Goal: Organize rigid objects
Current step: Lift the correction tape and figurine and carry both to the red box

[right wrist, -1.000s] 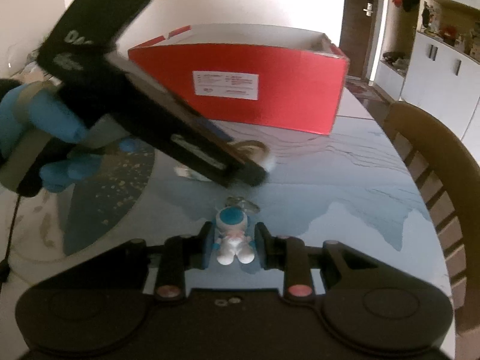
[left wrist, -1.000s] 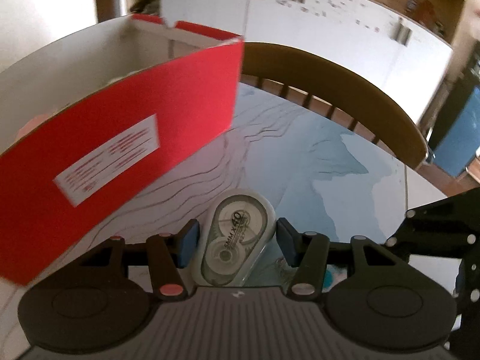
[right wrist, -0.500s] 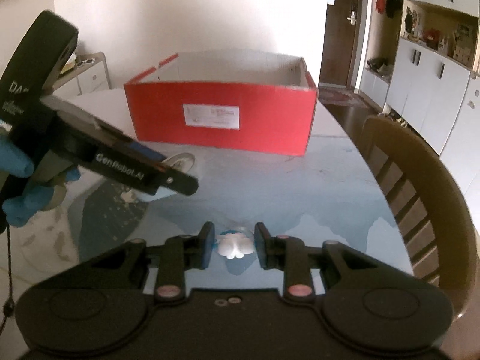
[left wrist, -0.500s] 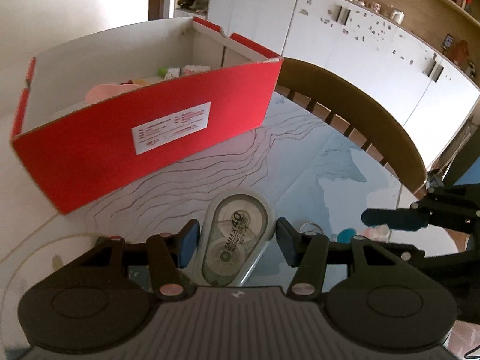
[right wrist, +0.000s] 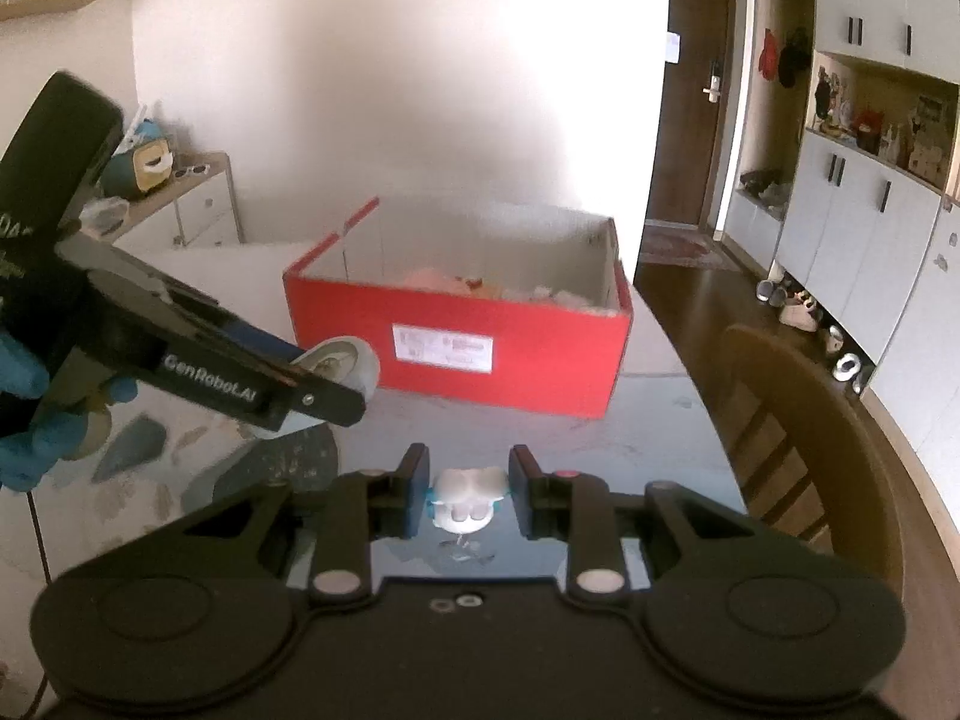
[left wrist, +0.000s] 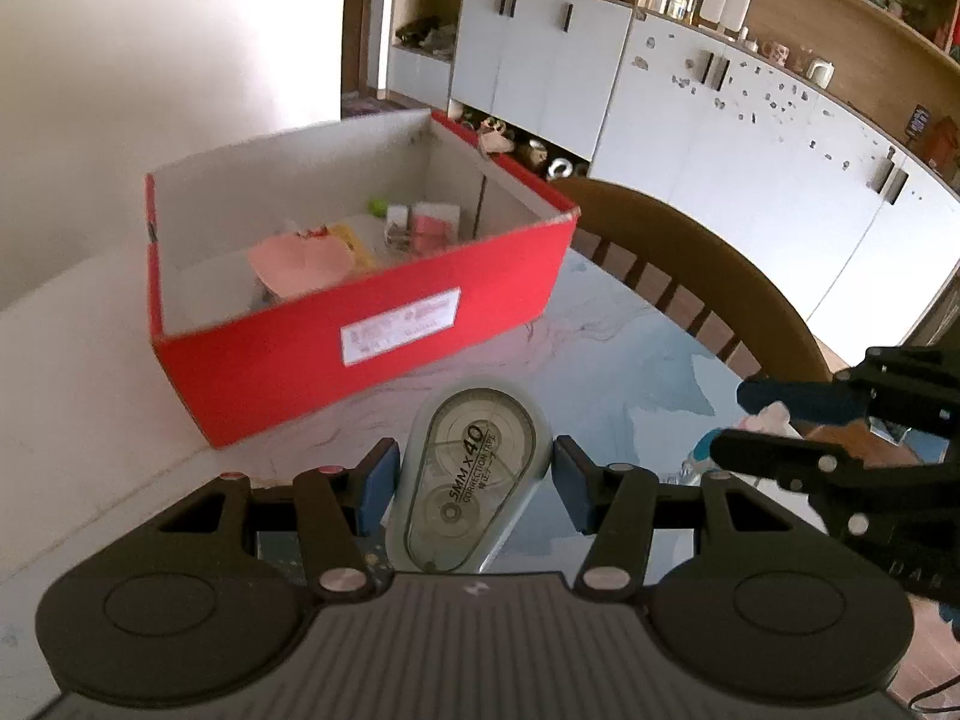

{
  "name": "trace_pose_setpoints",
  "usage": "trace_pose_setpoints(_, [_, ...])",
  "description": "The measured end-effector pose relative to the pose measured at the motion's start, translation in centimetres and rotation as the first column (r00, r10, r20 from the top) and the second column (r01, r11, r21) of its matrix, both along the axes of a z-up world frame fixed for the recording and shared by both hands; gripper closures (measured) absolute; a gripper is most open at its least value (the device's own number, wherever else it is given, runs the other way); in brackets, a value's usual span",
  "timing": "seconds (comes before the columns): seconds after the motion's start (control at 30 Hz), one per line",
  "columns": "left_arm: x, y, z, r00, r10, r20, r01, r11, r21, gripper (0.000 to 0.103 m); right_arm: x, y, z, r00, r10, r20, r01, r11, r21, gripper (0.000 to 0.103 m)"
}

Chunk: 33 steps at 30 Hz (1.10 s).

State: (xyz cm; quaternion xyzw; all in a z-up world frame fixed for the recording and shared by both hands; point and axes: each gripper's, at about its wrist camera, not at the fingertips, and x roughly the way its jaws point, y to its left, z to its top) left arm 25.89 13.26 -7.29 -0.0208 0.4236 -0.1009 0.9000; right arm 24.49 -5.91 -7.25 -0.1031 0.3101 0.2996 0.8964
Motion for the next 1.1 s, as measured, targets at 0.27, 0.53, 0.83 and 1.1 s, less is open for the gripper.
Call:
trace_pose_setpoints(0.27, [0.7,0.9,3.1,0.999,0.023,0.025,-0.023,0.999,0.025,0.048,2.0,0.9,3.0,1.0,0.017,0.023,-0.018,1.0,0.024,0.075])
trace_pose_setpoints(0.53, [2.5,1.8,5.8,0.999,0.042,0.032,-0.044,0.998,0.045,0.048,4.7,2.7,5.6,0.998,0.054,0.026,-0.055,0.998,0.043,0.075])
trace_pose_setpoints(0.83, [5.7,3.2,7.8,0.996,0.078,0.043,-0.081,0.993,0.081,0.048,8.3,4.5,7.6,0.996,0.07,0.059,-0.073,0.996,0.053,0.075])
trace_pose_setpoints(1.1, [9.4,4.4,8.6,0.992,0.113,0.048,-0.119,0.985,0.128,0.048,12.3,6.3,8.1,0.994,0.066,0.086,-0.07,0.997,0.043,0.075])
